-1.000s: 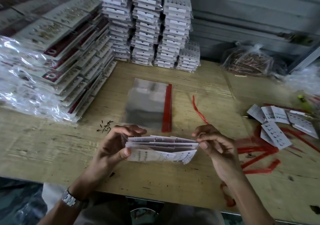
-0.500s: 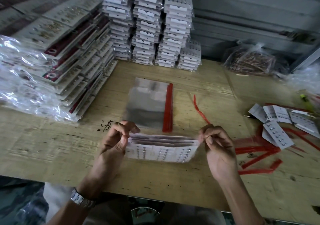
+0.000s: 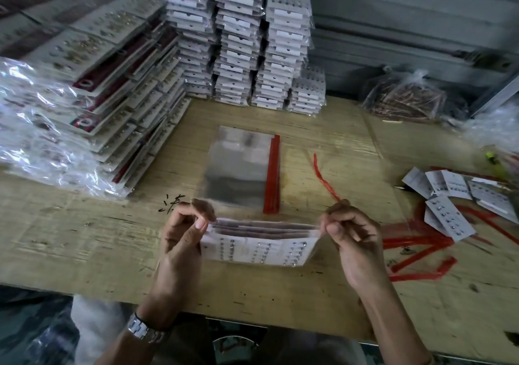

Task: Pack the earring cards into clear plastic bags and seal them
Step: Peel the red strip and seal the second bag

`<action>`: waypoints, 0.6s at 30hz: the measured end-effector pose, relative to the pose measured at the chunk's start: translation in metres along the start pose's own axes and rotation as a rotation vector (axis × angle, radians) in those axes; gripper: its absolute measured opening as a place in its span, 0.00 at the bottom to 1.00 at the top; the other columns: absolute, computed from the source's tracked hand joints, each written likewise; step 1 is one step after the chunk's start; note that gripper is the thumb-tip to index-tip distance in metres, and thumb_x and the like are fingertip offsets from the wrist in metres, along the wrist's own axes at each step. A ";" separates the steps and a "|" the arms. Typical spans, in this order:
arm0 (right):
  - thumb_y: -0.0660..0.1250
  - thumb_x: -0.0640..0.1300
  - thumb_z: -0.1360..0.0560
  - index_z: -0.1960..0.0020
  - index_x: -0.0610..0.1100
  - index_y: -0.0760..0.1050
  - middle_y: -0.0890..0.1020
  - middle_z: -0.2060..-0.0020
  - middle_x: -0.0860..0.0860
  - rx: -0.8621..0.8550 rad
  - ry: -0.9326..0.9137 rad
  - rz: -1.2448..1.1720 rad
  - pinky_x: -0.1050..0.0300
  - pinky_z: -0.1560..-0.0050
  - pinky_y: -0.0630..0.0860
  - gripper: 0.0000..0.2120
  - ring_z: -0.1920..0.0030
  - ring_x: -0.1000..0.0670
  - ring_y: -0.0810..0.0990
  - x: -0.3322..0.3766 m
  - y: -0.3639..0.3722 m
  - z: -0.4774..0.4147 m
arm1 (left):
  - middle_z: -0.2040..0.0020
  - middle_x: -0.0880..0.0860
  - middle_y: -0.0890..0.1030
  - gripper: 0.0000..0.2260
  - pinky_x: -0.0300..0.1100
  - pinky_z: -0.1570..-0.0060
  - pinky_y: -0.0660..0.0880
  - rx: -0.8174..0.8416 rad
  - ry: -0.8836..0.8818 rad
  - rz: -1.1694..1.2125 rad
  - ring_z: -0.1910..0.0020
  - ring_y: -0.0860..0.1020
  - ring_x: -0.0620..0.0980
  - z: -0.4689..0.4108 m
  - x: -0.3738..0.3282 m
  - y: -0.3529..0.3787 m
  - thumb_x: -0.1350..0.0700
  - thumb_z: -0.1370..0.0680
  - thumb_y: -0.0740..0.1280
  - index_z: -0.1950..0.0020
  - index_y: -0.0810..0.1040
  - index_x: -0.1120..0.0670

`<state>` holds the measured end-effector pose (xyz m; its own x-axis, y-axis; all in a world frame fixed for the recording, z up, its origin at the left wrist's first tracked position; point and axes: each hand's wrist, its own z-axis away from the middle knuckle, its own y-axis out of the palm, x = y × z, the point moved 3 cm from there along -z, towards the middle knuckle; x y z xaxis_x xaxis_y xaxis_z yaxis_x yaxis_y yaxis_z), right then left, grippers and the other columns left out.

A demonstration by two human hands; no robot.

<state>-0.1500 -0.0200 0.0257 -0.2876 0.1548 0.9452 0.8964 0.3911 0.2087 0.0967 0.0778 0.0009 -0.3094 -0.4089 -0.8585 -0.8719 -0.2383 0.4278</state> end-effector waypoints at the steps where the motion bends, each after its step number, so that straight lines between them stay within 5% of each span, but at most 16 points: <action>1: 0.77 0.50 0.31 0.60 0.48 0.81 0.82 0.63 0.51 -0.017 0.018 -0.039 0.60 0.55 0.77 0.07 0.60 0.52 0.79 0.001 0.002 -0.001 | 0.55 0.44 0.78 0.09 0.39 0.47 0.73 -0.013 0.012 -0.013 0.52 0.75 0.44 -0.001 0.000 0.002 0.58 0.23 0.60 0.54 0.78 0.46; 7: 0.81 0.48 0.38 0.65 0.48 0.81 0.80 0.67 0.53 -0.098 0.079 -0.307 0.63 0.56 0.75 0.10 0.64 0.55 0.76 0.011 0.004 -0.024 | 0.50 0.49 0.81 0.01 0.49 0.51 0.76 0.018 -0.088 0.063 0.48 0.78 0.54 -0.018 -0.003 0.022 0.54 0.24 0.67 0.55 0.78 0.50; 13: 0.79 0.46 0.36 0.64 0.49 0.82 0.80 0.68 0.55 -0.174 0.084 -0.196 0.63 0.56 0.72 0.06 0.62 0.54 0.76 0.006 -0.005 -0.028 | 0.52 0.49 0.78 0.10 0.41 0.52 0.74 0.048 -0.136 0.014 0.52 0.75 0.49 -0.026 -0.001 0.020 0.45 0.25 0.72 0.51 0.79 0.51; 18: 0.82 0.55 0.39 0.62 0.51 0.83 0.82 0.66 0.56 -0.112 0.097 -0.183 0.64 0.56 0.76 0.12 0.63 0.57 0.78 0.001 -0.011 -0.014 | 0.56 0.54 0.74 0.08 0.41 0.52 0.69 0.112 -0.058 -0.134 0.55 0.70 0.53 -0.020 0.002 0.009 0.51 0.21 0.69 0.52 0.75 0.55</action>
<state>-0.1551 -0.0368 0.0276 -0.4202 0.0001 0.9074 0.8655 0.3004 0.4007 0.0957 0.0569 0.0093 -0.2061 -0.3278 -0.9220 -0.9427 -0.1862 0.2769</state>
